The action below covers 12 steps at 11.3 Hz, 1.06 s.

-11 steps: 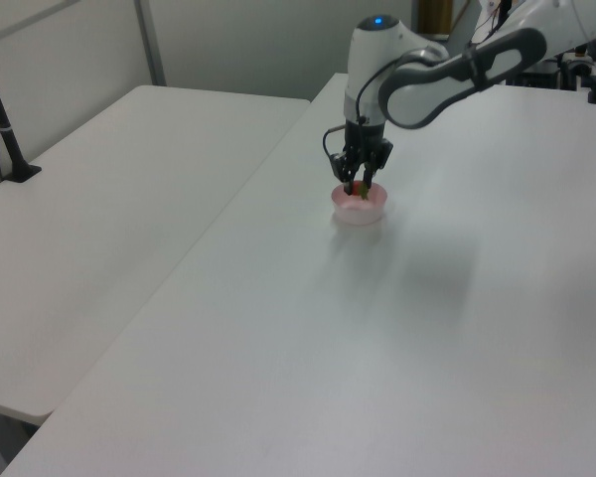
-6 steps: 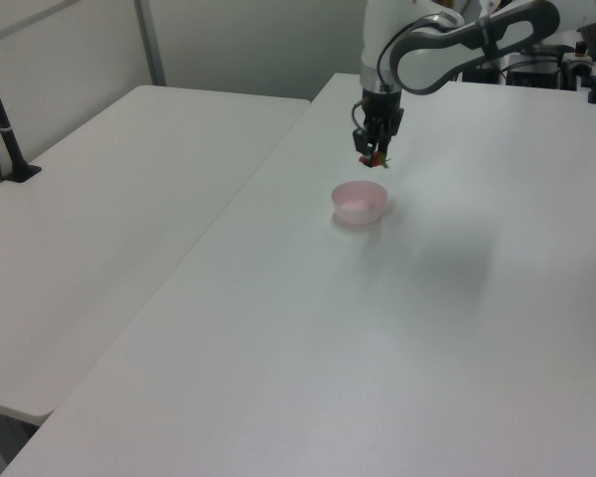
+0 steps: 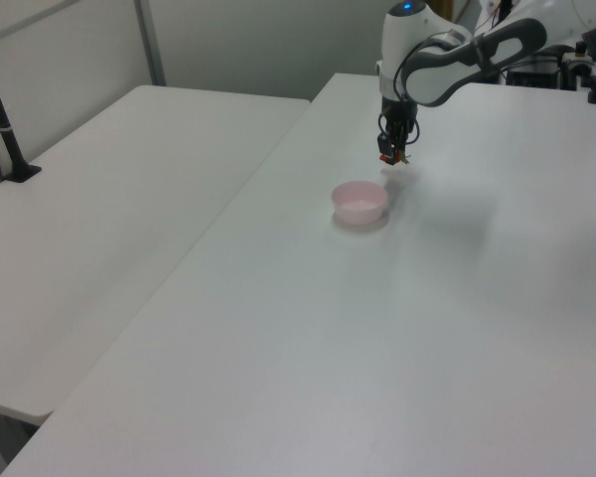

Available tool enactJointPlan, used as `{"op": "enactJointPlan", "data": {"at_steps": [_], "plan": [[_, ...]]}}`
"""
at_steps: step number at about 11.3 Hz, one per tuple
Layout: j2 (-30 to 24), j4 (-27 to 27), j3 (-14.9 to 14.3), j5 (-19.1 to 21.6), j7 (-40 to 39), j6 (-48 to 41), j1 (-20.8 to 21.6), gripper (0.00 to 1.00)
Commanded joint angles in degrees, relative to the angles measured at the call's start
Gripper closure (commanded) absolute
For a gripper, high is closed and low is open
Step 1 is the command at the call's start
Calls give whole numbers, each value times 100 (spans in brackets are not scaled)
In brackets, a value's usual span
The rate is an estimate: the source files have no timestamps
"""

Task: Pick up strawberry from bowl
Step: 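Lower the strawberry onto the table and open the gripper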

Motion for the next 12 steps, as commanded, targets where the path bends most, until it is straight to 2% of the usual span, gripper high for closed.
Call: {"op": "enactJointPlan", "data": {"at_steps": [1,2,3,4,6,8,10,12], "plan": [[-11,-162,6,-80,-174,102,-64,44],[-28,-162,15,-71,-165,102,-64,23],[-55,-162,15,-71,-139,76,-64,9],[-177,-162,24,-62,-104,41,-47,0],[-685,-206,94,-18,-95,-238,67,0],[-1378,-214,94,95,1,-1282,557,0],[-2029,-284,94,210,701,-2249,1085,0],[-2479,-486,94,237,977,-2630,1411,0]]}}
